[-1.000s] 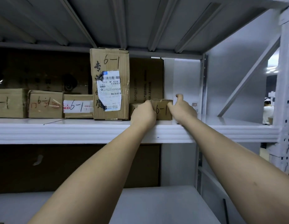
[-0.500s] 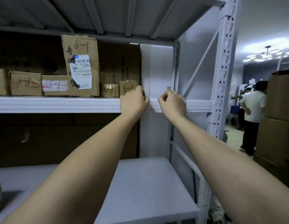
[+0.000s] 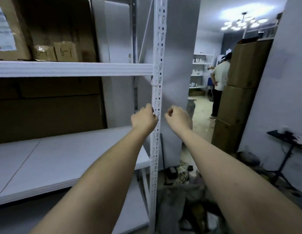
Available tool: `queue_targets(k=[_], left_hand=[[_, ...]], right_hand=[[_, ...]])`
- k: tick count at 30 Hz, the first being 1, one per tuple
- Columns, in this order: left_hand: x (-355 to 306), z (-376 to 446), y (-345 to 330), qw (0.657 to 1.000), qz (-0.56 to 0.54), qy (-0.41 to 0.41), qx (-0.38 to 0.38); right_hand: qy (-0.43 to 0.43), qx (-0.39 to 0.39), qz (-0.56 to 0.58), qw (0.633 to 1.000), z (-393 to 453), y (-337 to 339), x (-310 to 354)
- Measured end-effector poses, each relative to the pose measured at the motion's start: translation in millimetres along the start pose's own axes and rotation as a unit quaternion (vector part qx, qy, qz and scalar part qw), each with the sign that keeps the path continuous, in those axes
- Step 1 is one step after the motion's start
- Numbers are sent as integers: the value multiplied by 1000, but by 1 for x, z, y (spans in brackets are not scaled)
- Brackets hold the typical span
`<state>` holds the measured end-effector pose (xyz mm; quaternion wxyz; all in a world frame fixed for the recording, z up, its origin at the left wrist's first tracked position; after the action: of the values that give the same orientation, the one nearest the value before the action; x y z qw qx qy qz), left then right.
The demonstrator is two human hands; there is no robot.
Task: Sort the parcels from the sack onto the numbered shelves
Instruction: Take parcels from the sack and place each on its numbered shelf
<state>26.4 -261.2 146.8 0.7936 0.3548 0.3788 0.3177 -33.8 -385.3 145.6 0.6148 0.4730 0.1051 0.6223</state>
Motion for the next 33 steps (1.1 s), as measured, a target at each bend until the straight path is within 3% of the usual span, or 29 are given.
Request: queue_targets(k=[10, 20, 28, 33], left_hand=[[-67, -46, -185, 973, 21, -39, 225], [-80, -68, -356, 912, 1, -19, 410], [-103, -94, -444, 856, -13, 18, 517], [-121, -93, -501, 832, -16, 73, 550]], right_hand=[[-179, 113, -22, 977, -52, -40, -190], [-334, 229, -25, 914, -97, -100, -340], [-396, 327, -23, 858, -125, -133, -436], [-380, 399, -27, 834, -120, -159, -508]])
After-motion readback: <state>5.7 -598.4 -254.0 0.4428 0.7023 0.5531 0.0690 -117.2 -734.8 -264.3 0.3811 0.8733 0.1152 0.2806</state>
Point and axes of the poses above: each hand's wrist, its own z-axis towards the middle knuckle, its own y-axis out of the back of the hand, x = y × z, the point moved 7 cm from there along z, towards the middle knuckle, and after that the axes turned 2 degrees about y, right-handed, at the moved point
